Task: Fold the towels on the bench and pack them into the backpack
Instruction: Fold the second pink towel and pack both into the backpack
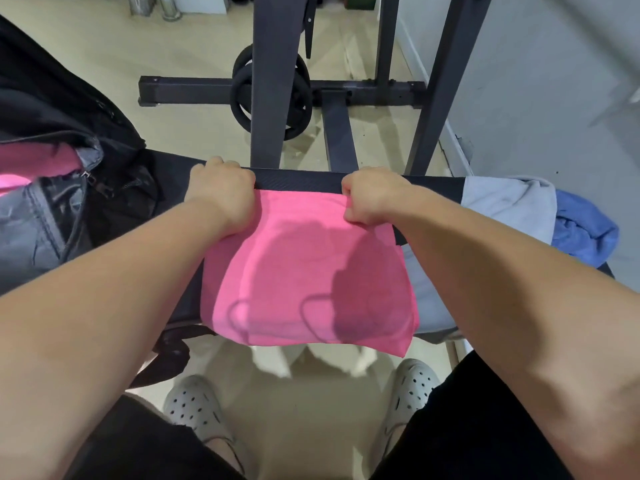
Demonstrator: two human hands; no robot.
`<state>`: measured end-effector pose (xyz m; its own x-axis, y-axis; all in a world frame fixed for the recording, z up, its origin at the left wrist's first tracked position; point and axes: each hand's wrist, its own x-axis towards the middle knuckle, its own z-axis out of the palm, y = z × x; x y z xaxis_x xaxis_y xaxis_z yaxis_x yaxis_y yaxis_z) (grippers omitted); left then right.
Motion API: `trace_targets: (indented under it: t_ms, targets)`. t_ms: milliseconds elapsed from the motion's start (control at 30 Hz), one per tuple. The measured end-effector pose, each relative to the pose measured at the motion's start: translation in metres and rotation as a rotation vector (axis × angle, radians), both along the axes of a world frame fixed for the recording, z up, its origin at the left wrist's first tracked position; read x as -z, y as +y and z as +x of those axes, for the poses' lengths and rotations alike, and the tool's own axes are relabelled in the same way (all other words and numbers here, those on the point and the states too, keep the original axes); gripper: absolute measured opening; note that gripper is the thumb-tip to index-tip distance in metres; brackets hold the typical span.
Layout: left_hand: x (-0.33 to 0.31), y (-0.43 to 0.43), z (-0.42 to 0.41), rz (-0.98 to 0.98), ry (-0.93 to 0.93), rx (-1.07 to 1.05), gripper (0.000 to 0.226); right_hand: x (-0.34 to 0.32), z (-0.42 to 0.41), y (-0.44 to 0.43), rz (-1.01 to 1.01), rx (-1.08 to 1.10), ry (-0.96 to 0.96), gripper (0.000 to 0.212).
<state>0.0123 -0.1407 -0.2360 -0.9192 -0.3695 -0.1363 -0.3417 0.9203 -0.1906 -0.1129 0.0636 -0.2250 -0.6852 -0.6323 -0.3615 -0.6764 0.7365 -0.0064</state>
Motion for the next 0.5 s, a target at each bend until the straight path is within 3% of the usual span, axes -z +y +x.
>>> trace_targets:
  t_ms: [233, 333, 500]
  targets:
    - [0.007, -0.012, -0.012, 0.044, 0.070, 0.000, 0.018, 0.000, -0.015, -0.011, -0.039, -0.012, 0.038, 0.010]
    - [0.009, -0.010, -0.016, 0.059, 0.095, -0.009, 0.027, 0.007, -0.025, -0.015, -0.100, 0.033, 0.097, 0.007]
    - [-0.006, -0.019, -0.040, 0.020, 0.037, 0.023, 0.033, 0.005, -0.043, -0.025, -0.039, 0.039, 0.059, 0.027]
